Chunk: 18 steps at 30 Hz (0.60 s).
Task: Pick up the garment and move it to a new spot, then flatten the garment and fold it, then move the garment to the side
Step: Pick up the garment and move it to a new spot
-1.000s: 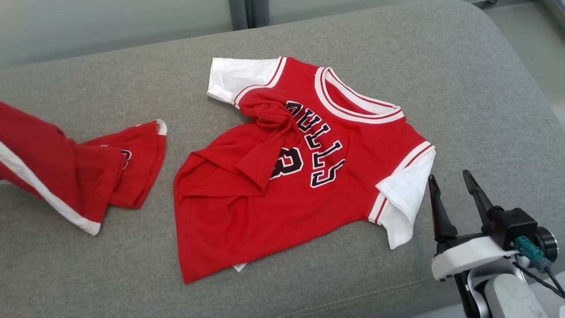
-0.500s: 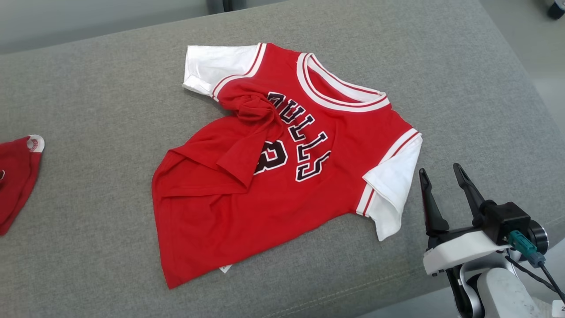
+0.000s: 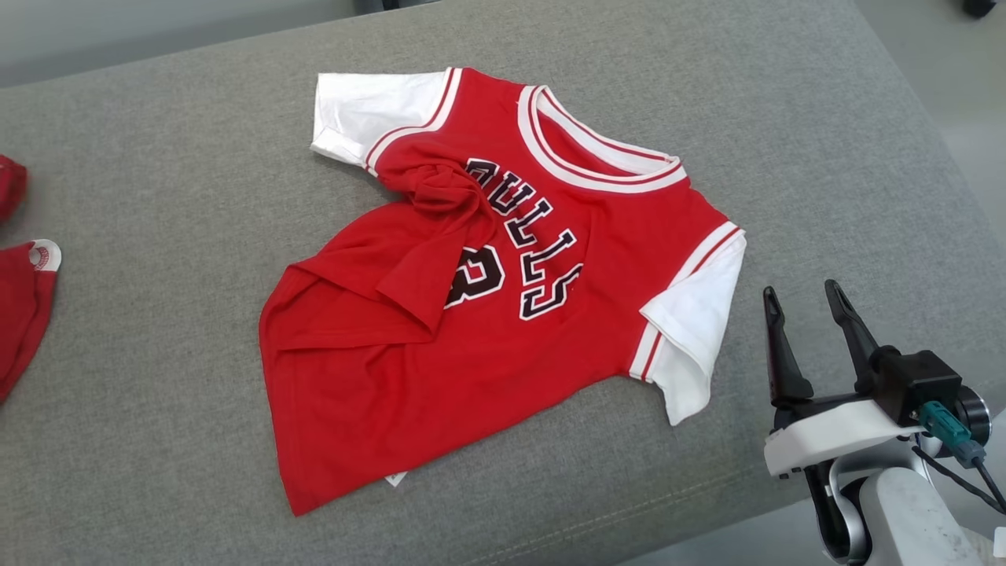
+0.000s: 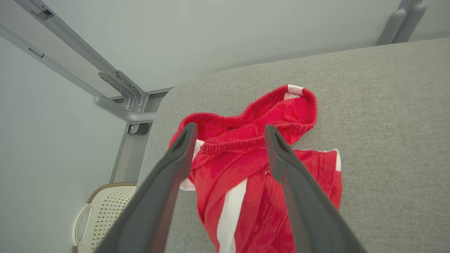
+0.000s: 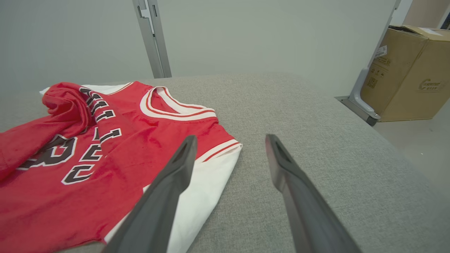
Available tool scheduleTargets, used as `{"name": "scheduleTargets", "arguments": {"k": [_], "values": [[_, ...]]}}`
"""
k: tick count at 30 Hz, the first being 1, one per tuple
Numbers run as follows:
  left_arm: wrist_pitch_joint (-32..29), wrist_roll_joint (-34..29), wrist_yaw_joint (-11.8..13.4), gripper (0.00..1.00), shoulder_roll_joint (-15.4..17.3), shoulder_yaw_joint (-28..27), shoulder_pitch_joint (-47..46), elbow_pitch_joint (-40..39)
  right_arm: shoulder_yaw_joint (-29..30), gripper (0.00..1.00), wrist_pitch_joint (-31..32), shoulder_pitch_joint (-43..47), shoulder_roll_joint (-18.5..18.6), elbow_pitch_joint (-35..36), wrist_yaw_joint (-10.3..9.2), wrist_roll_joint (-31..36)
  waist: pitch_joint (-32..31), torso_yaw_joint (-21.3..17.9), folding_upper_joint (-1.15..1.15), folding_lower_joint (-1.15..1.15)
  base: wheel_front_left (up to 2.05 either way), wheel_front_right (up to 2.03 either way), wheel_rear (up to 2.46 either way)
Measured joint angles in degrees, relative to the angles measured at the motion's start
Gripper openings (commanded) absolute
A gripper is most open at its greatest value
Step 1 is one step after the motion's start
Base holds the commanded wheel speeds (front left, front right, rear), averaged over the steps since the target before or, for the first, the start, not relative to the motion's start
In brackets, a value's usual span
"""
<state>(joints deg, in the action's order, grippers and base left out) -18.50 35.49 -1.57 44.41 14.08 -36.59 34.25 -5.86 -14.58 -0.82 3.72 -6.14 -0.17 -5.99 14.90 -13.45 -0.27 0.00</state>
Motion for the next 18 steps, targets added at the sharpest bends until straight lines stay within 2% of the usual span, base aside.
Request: {"name": "scheduleTargets", "arguments": {"k": [4,8,11,18], "values": [[2.02,3.0,0.0,1.0,-1.49,-2.45,-0.04,-2.24,0.27,1.0,0.0,-0.01,-0.04,0.02,0.0,0.0,-0.1,0.91,0.0,0.0,0.0,0.0,0.0],[3.49,7.66,-1.62,1.0,-7.31,-3.21,0.88,-5.61,0.18,1.0,0.0,0.0,-0.03,-0.41,0.25,0.0,-0.36,1.93,0.0,0.0,0.0,0.0,0.0],[4.53,10.84,-2.52,1.0,-11.49,-3.13,5.32,-7.45,0.22,1.0,0.0,0.18,-0.02,-1.31,0.33,0.0,-0.82,2.56,0.0,0.0,0.0,0.0,0.0],[8.98,12.41,-1.81,1.0,-16.94,-2.91,15.48,-11.94,0.52,1.0,0.0,3.27,0.74,-6.48,0.82,-0.08,-1.64,4.14,0.0,0.0,0.0,0.0,0.0]]}}
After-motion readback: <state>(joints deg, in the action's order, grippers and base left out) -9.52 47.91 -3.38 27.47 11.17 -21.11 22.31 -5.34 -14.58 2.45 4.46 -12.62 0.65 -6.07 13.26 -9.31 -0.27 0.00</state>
